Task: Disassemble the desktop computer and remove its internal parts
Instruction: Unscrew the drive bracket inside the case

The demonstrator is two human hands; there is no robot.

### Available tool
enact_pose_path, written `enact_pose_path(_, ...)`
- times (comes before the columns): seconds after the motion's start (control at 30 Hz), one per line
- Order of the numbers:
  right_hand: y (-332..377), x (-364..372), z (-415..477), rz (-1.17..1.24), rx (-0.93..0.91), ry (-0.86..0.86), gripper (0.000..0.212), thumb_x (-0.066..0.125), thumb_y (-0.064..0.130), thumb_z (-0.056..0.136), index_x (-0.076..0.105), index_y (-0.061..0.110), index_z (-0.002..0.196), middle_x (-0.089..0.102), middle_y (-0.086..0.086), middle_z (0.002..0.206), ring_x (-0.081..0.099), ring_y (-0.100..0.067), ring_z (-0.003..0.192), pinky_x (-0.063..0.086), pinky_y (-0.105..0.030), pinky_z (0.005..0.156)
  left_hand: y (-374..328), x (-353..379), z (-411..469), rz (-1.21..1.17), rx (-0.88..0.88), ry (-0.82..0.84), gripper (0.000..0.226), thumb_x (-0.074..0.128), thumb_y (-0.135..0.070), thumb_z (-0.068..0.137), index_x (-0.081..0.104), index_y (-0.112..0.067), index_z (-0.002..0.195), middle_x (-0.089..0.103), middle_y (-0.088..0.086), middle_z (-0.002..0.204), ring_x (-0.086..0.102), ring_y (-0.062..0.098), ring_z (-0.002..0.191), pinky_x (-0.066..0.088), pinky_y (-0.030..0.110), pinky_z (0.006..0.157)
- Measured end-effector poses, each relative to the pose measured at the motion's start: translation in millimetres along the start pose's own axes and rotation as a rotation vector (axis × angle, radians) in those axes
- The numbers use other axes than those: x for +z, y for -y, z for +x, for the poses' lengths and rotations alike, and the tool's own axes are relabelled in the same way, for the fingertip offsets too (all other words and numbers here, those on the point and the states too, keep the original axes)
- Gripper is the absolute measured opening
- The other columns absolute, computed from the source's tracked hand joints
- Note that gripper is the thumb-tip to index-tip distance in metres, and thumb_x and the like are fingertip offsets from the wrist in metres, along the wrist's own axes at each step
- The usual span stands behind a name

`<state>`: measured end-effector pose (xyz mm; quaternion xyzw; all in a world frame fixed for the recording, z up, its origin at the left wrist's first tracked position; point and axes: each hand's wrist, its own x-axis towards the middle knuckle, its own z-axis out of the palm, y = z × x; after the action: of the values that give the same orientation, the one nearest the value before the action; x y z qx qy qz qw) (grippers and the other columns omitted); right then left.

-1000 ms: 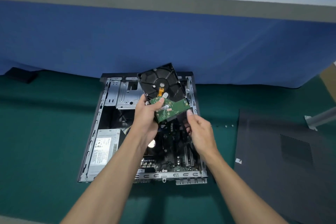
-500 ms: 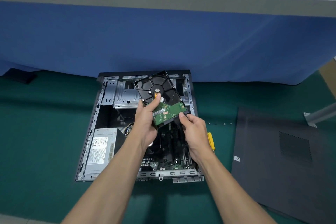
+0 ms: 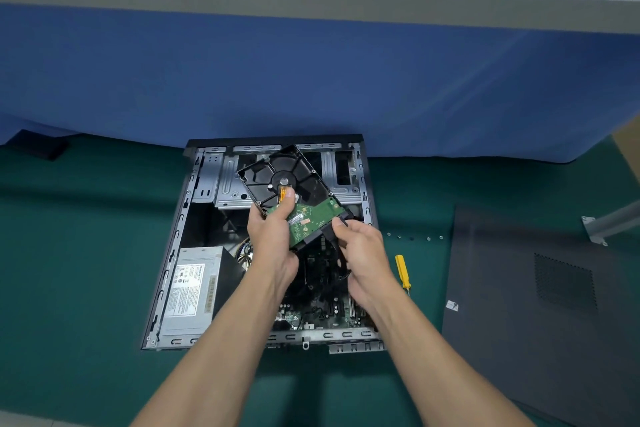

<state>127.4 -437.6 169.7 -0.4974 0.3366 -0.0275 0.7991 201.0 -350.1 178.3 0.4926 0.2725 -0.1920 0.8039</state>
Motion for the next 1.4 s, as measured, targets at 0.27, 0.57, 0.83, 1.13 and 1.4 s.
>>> enact_pose_path(0.27,5,-8,1,0.035,-0.001,0.107,0.017,0.051,0.01,0.097,0.061,0.004,0.085,0.064,0.001,0.062,0.048,-0.003,0.041,0.033,-0.014,0.035,-6,5,-4,0.022,0.049,0.019,0.038,0.074,-0.009,0.082,0.053,-0.03,0.105,0.067,0.012,0.112,0.07,0.027,0.091,0.058,0.051,0.077)
enact_pose_path(0.57,4,-17,9,-0.022,0.001,0.217,0.021,0.051,0.009,0.097,0.061,0.008,0.079,0.05,0.008,0.052,0.029,-0.004,0.039,0.022,-0.017,0.036,-10,-3,1,0.085,0.024,0.043,0.072,0.078,-0.015,0.079,0.04,-0.021,0.14,0.059,0.013,0.131,0.06,0.033,0.116,0.046,0.056,0.098)
enact_pose_path(0.83,-11,-21,14,-0.568,0.011,0.011,0.023,0.048,0.029,0.099,0.065,0.015,0.105,0.062,0.006,0.089,0.058,-0.013,0.085,0.047,-0.029,0.08,-29,0,3,0.177,0.28,0.061,0.028,0.078,-0.015,0.08,0.062,-0.021,0.103,0.074,0.0,0.101,0.069,0.023,0.099,0.049,0.054,0.095)
enact_pose_path(1.13,12,0,2,-0.465,-0.177,0.099,0.031,0.045,0.042,0.098,0.065,0.019,0.092,0.07,0.0,0.083,0.065,-0.014,0.076,0.051,-0.029,0.075,-35,4,1,0.099,0.327,0.129,0.025,0.077,-0.01,0.079,0.064,-0.019,0.099,0.074,0.004,0.097,0.071,0.028,0.092,0.056,0.055,0.081)
enact_pose_path(1.4,-4,12,3,-0.223,-0.14,0.074,0.031,0.05,0.032,0.099,0.057,0.013,0.075,0.039,0.012,0.048,0.031,-0.005,0.045,0.028,-0.019,0.048,-28,6,6,0.146,0.219,0.172,0.023,0.076,-0.009,0.079,0.062,-0.018,0.095,0.074,0.002,0.089,0.071,0.027,0.088,0.059,0.047,0.075)
